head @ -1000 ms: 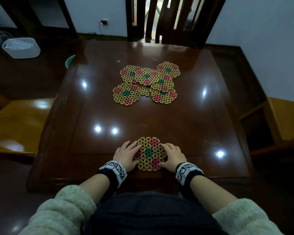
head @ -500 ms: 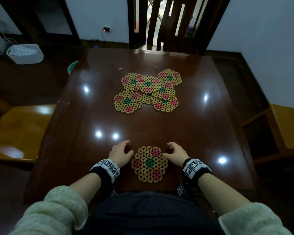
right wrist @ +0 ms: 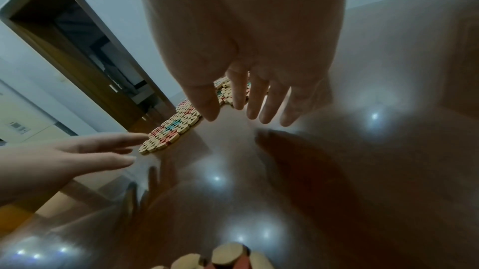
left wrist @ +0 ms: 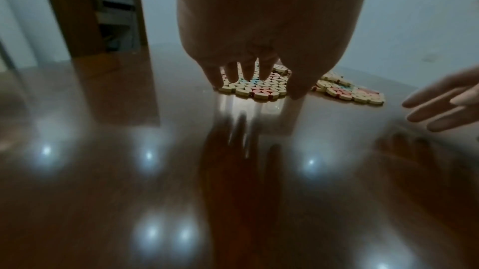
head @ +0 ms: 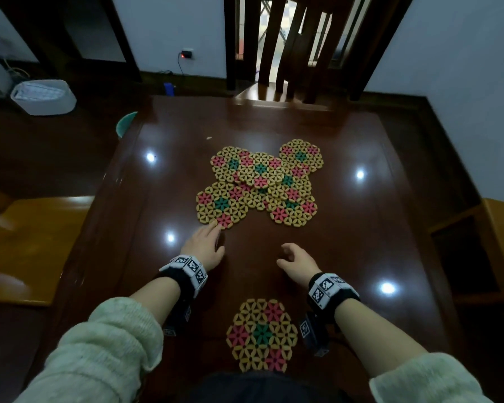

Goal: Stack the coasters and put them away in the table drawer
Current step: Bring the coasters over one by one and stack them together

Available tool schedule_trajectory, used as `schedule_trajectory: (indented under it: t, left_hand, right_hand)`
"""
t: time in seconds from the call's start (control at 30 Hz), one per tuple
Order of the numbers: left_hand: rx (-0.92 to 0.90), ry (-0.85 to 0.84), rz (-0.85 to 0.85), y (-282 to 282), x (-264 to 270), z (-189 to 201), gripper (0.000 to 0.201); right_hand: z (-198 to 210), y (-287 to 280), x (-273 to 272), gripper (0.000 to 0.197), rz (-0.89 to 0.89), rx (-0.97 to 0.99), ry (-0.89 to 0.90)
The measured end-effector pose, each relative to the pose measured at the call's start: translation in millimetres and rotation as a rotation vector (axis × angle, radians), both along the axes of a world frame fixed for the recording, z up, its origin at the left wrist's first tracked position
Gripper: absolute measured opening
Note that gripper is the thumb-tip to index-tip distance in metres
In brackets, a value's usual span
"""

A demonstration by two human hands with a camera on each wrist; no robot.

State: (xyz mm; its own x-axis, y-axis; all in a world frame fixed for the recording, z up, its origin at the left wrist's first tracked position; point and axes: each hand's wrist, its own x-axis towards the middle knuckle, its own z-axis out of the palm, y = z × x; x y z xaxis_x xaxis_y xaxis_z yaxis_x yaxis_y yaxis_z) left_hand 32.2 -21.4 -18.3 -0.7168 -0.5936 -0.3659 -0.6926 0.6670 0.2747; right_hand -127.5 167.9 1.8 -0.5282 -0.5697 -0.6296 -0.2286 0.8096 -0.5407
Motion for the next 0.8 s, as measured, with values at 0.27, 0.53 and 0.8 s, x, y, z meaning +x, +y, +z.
schedule_trajectory:
  t: [0.27,0.53,0.8]
  left_hand:
    - [-0.105,-0.062,-0.074,2,-10,-13,0.064]
    - [-0.060,0.028,-0.250,36,31,-12,0.056]
    - [0.029,-0.023,-0.296,60,53,-6,0.059]
  right_hand:
    - [-9,-15,2,0.051,0.026,-0.026,-0.003]
    - [-6,-27,19,0.057,-0.052,-0.069,-0.079]
    - [-15,-32,32,0.064,-0.446,-0.126,-0.310]
